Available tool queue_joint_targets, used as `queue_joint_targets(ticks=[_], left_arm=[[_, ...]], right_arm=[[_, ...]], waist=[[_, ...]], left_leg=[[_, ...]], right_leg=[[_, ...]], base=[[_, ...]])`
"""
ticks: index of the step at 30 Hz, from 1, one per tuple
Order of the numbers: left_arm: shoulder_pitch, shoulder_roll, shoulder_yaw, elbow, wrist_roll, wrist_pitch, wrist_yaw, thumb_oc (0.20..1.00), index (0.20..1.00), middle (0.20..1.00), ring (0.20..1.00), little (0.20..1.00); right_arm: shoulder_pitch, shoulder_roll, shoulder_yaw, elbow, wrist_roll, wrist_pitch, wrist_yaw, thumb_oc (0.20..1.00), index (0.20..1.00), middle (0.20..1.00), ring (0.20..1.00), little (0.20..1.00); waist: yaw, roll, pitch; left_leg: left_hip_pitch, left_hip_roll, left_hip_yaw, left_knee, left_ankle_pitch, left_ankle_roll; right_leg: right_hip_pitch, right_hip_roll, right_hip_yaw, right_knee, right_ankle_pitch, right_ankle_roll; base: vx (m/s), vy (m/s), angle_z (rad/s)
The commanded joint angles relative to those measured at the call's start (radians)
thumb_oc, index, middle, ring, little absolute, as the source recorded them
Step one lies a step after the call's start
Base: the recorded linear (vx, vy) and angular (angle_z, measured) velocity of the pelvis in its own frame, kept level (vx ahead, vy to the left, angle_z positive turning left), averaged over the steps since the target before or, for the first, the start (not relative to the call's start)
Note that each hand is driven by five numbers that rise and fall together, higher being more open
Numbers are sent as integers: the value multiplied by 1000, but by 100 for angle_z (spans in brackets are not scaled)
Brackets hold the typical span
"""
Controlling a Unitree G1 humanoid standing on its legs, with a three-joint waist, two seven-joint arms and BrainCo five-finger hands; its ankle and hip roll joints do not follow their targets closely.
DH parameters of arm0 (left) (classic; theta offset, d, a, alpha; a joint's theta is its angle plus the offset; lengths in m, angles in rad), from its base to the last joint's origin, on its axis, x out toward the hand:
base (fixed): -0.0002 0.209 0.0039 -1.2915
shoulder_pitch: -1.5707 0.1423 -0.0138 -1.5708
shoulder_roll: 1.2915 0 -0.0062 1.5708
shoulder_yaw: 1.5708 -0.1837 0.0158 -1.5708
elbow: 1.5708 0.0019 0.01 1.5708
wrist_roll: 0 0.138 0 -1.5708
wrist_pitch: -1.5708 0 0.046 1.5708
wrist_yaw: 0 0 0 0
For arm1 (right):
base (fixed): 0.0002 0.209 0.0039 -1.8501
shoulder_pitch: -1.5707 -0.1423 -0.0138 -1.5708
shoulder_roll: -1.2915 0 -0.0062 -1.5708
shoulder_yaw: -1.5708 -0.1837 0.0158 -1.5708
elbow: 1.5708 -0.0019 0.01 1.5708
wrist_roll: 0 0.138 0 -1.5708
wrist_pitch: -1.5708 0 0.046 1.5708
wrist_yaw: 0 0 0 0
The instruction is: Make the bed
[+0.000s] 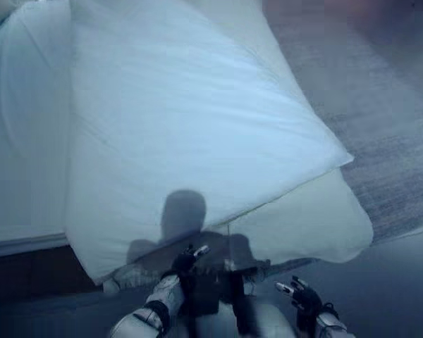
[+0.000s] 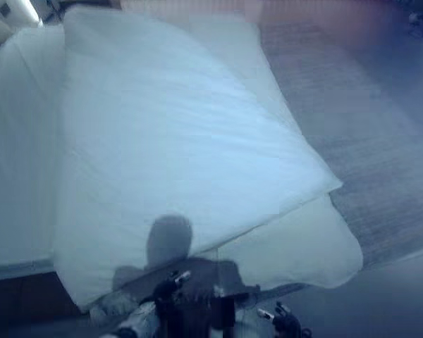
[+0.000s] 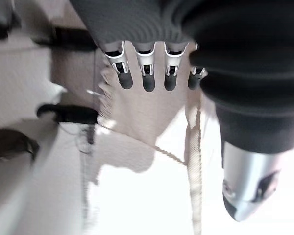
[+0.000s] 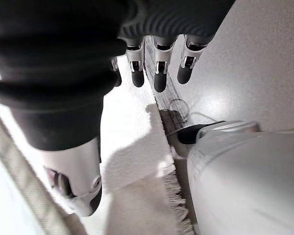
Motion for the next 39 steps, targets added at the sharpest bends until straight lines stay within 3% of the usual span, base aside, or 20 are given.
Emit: queue_joint_targets(ticks=[1,3,10,22,30,31,32,33,39], left_arm=[[-38,-26,25,-1,-63,-14,23,1000,1000,1000,1000,1000],[-90,-14,74,6,-107,-29,57,1000,1000,1000,1000,1000],[-200,31,207,-38,-255,-78,89,1000,1000,1000,1000,1000],[-282,76,278,-88,-372,-83,31,1000,1000,1000,1000,1000],[-333,33,279,-151,-431,-128,35,1000,1000,1000,1000,1000],[-332,26,279,-166,-441,-134,33,805,805,805,805,805],[-332,26,279,-166,-441,-135,33,805,805,805,805,805],[-329,12,279,-186,-461,-151,30,200,200,200,200,200],[-296,-31,256,-298,-509,-177,-4,200,200,200,200,200]], right_arm=[[22,-20,48,-74,33,-29,37,1000,1000,1000,1000,1000],[4,-24,57,-94,52,-32,54,1000,1000,1000,1000,1000],[-7,-54,101,-219,26,-41,57,1000,1000,1000,1000,1000],[17,-84,115,-336,20,-49,65,1000,1000,1000,1000,1000],[40,-89,97,-317,19,-50,58,1000,1000,1000,1000,1000],[42,-87,99,-318,17,-50,57,1000,1000,1000,1000,1000],[42,-87,99,-318,17,-50,57,1000,1000,1000,1000,1000],[44,-82,98,-313,21,-51,55,1000,1000,1000,1000,1000],[52,-62,102,-314,33,-59,50,1000,1000,1000,1000,1000]], waist=[[-25,-3,-42],[-27,0,-31],[-53,-6,-21],[-86,-18,-44],[-90,-9,-70],[-88,-7,-75],[-88,-7,-75],[-84,-8,-77],[-68,-8,-72]], left_leg=[[-117,61,-16,116,-30,-36],[-201,76,-19,209,-56,-47],[-333,98,-26,329,-96,-52],[-430,111,-35,375,-112,-49],[-461,99,-57,374,-104,-52],[-461,99,-57,373,-104,-52],[-462,99,-57,373,-104,-52],[-456,97,-58,373,-107,-51],[-443,88,-61,362,-102,-47]], right_leg=[[-85,-57,23,52,9,133],[-156,-66,17,115,-10,132],[-295,-54,32,209,-32,126],[-382,-40,51,220,-27,124],[-399,-39,39,206,-18,116],[-400,-39,40,205,-17,115],[-400,-39,40,205,-17,115],[-397,-36,44,203,-15,115],[-385,-38,48,190,-8,115]], base=[[-96,-32,0],[-69,-18,6],[-37,0,-3],[1,9,-5],[6,-6,4],[0,0,0],[0,0,0],[0,0,0],[0,0,0]])
